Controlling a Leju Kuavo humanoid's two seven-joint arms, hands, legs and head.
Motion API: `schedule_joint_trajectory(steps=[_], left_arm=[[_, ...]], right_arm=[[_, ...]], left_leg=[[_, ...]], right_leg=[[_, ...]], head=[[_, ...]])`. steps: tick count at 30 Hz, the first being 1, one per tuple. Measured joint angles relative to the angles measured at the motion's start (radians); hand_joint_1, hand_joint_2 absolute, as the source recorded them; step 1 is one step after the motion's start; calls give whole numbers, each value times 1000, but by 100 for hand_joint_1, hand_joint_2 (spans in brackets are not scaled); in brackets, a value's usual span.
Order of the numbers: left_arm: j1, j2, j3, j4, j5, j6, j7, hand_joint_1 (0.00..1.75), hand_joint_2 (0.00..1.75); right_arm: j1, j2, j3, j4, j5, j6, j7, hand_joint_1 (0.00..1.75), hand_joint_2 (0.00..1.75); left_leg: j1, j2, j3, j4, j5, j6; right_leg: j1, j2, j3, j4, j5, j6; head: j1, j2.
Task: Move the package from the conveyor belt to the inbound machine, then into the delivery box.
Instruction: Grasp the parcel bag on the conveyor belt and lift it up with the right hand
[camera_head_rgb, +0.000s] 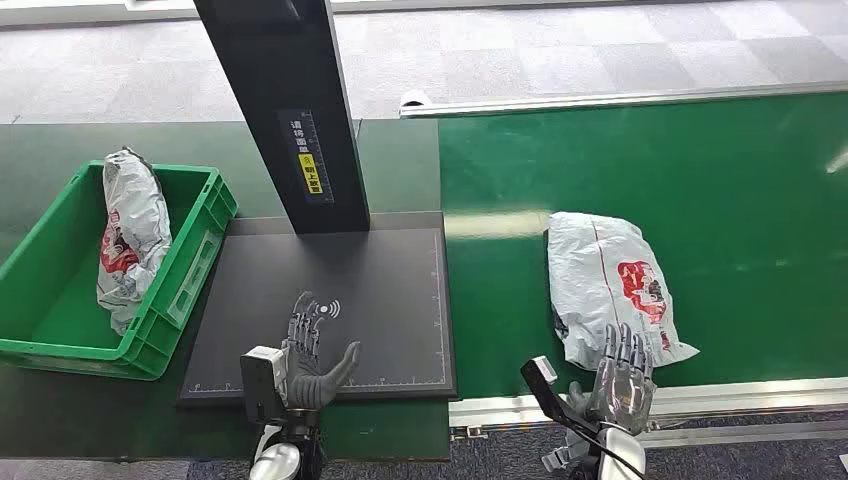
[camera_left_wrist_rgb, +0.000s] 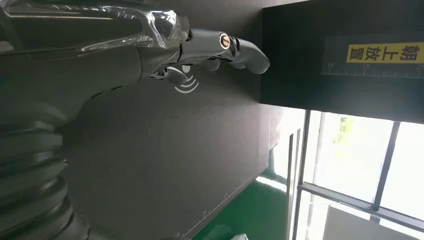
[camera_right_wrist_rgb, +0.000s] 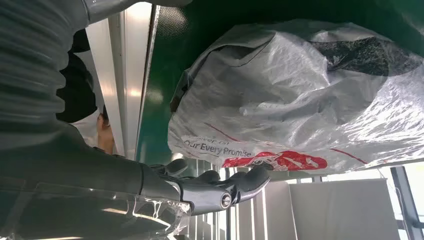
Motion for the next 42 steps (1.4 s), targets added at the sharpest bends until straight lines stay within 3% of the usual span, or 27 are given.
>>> schedule_joint_trajectory(steps=[5, 13, 14, 17, 18, 37, 42], left_arm=[[-9, 0, -6, 9, 0, -7, 1, 0, 175], [-46, 0, -33, 41, 0, -17, 2, 0, 175], [-49, 0, -36, 44, 0, -17, 1, 0, 175], [-55, 0, -40, 52, 0, -17, 1, 0, 175], [-56, 0, -41, 55, 0, -17, 1, 0, 175], [-81, 0, -44, 97, 0, -15, 0, 0, 175], [-84, 0, -44, 105, 0, -11, -10, 0, 175]], right_arm=[[-18, 0, -31, 30, -48, 0, -38, 0, 175], [-144, -4, -144, 232, -200, 0, -154, 0, 175], [-153, -5, -153, 247, -203, 0, -158, 17, 175], [-171, -6, -173, 280, -207, 0, -162, 148, 175], [-175, -6, -177, 288, -207, 0, -164, 175, 175], [-188, -20, -256, 320, -186, 0, -244, 175, 175], [-187, -15, -278, 312, -186, 0, -314, 175, 175]], left_leg=[[0, 0, 1, 0, 0, 0], [0, 3, 16, 0, -5, 1], [0, 3, 17, 0, -5, 2], [0, 2, 19, 0, -4, 3], [0, 2, 20, 1, -4, 3], [-1, -1, 13, 2, -4, 4], [-1, -1, 10, 2, -4, 4]], right_leg=[[0, 0, 1, 0, 0, 0], [0, 2, 13, -1, -3, 2], [0, 2, 14, -1, -3, 2], [0, 1, 17, -1, -4, 3], [0, 1, 18, -1, -3, 3], [-1, -1, 14, -1, -4, 5], [-1, -1, 13, -1, -4, 5]], head=[[0, 0], [0, 0], [0, 0], [0, 0], [0, 0], [0, 0], [0, 0]])
